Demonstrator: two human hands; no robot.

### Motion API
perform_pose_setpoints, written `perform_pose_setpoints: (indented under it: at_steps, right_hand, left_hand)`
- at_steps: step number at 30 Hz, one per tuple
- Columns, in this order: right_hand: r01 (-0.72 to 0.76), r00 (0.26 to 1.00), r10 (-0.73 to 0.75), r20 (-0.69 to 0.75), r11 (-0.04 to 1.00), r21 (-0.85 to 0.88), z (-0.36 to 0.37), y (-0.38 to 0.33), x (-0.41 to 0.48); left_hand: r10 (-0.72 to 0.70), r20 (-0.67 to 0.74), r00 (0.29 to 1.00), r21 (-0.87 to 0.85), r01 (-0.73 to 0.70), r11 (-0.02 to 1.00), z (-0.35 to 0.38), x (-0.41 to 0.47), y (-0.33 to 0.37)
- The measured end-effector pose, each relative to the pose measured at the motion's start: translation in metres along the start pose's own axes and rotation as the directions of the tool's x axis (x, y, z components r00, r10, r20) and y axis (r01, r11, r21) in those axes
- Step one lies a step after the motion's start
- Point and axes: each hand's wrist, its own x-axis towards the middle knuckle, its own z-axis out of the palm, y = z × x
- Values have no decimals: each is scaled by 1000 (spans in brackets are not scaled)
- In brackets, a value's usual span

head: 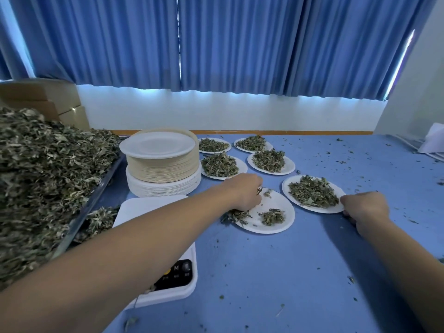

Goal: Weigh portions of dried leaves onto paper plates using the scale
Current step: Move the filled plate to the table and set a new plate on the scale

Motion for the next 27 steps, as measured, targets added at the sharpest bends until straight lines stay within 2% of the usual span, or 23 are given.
perform_pose_setpoints:
  at_steps: [3,5,7,8,10,12,14,17,19,21,23,27]
  right_hand:
    - [198,975,-204,-89,978,-67,-1,2,-16]
    - [386,913,-394,-107,918,-89,-2,-1,-37]
    - [501,863,-505,-6,857,-125,3,-3,-56]
    - [531,847,-527,69,833,-154,7,-5,-65]
    - [560,823,-516,235,807,-188,16,-6,-79]
    - [567,807,-493,325,801,-194,24,-8,-91]
    - [556,809,-475,346,809,-188,29,-11,-97]
    - [528,817,-436,378,828,-187,35,-20,-104]
    - [500,833,-411,371,846,-185,39,-24,-106]
    - [471,847,-388,363,864,-178,42,-26,-106]
    - [458,854,-372,363,870,-184,43,-27,-108]
    - [473,846,-387,368,862,-180,45,-30,-109]
  left_hand:
    - [-28,-37,999,-115,23,993,0,-4,3]
    - [-46,-194,980,-169,12,985,-1,-9,8]
    - [-98,-420,902,-163,31,986,-2,-12,8]
    - [-159,-482,861,-192,73,979,-3,-13,6]
    - [-330,-446,832,-343,182,922,0,-12,-2]
    - [-463,-317,828,-512,261,818,7,-13,-9]
    - [-514,-234,825,-624,278,730,15,-14,-11]
    - [-529,-211,822,-709,244,662,20,-15,-6]
    - [-528,-220,820,-667,269,695,21,-13,-1]
    - [-497,-250,831,-568,290,770,24,-13,5]
    - [-445,-283,850,-510,259,820,27,-13,13]
    - [-371,-292,881,-497,192,846,30,-12,27]
